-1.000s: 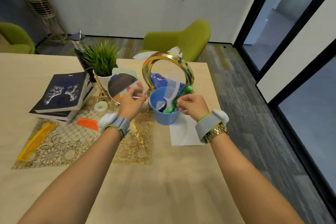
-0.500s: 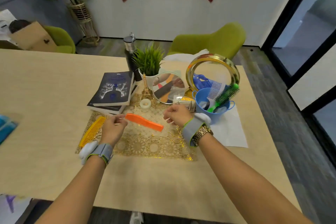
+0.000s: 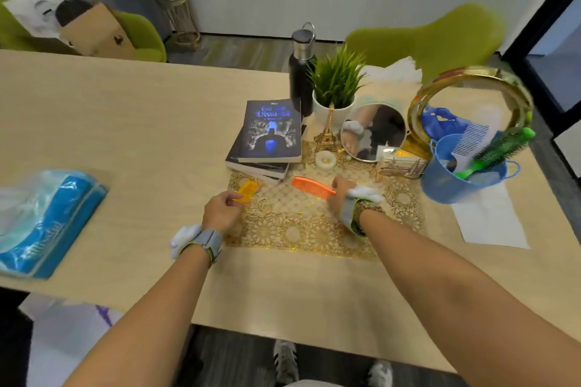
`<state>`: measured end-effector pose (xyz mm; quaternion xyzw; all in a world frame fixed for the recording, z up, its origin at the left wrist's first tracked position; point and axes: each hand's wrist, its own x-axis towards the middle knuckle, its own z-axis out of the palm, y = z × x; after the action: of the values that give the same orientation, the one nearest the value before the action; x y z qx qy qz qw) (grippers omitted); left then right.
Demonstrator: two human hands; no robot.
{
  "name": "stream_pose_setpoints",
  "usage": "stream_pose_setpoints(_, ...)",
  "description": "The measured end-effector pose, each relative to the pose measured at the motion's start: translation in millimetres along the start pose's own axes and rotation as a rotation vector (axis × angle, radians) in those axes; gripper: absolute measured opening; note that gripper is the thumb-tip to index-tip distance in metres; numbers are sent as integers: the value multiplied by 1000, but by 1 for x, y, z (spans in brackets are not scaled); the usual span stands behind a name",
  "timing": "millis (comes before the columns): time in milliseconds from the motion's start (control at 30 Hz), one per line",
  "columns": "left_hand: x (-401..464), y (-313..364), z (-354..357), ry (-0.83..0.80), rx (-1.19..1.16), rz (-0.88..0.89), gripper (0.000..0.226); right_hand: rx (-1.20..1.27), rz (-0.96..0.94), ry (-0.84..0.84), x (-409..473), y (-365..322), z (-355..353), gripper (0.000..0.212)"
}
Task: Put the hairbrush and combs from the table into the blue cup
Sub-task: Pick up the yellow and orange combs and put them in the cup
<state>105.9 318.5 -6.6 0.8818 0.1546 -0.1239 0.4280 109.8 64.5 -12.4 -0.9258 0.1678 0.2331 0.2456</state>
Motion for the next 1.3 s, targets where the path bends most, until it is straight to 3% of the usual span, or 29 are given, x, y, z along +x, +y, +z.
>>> stream_pose_setpoints(133, 10, -3, 0, -31, 84, 2, 31, -100, 65, 148, 3, 2, 12, 34)
stream_pose_setpoints(400, 27, -1, 5, -41, 147, 21, 29, -256, 179, -35, 15, -4, 3, 42)
stream_pose_setpoints(500, 31, 0, 9, 35, 140, 18, 33, 33, 153, -21, 6, -6, 8, 20)
stream_pose_setpoints(600, 35, 0, 14, 79, 214, -66, 38, 472, 136, -3, -6, -8, 12, 27)
stream_pose_setpoints(667, 40, -2, 17, 34, 350, -150, 46, 603, 106, 0, -14, -7, 10, 25)
stream_pose_setpoints(733, 45, -4, 18, -47, 470, -155, 52, 678, 89, 17, -21, -7, 3, 25)
stream_pose_setpoints(867, 47, -9, 17, -204, 677, -28, 42, 711, 56, 75, -28, -4, -14, 26)
stream_pose_setpoints(1033, 28, 24, 20, -332, 838, 258, 26, 782, 13, 203, -42, 12, -33, 23)
stream_pose_setpoints(1100, 13, 59, 29, -447, 763, 333, 19, 928, -12, 271, -50, 23, -41, 22)
stream_pose_setpoints(1200, -12, 117, 54, -598, 350, 415, 17, 1133, -29, 454, -68, 53, -59, 23)
stream_pose_setpoints(1300, -26, 156, 66, -660, -9, 419, 17, 1278, -30, 532, -78, 68, -72, 28)
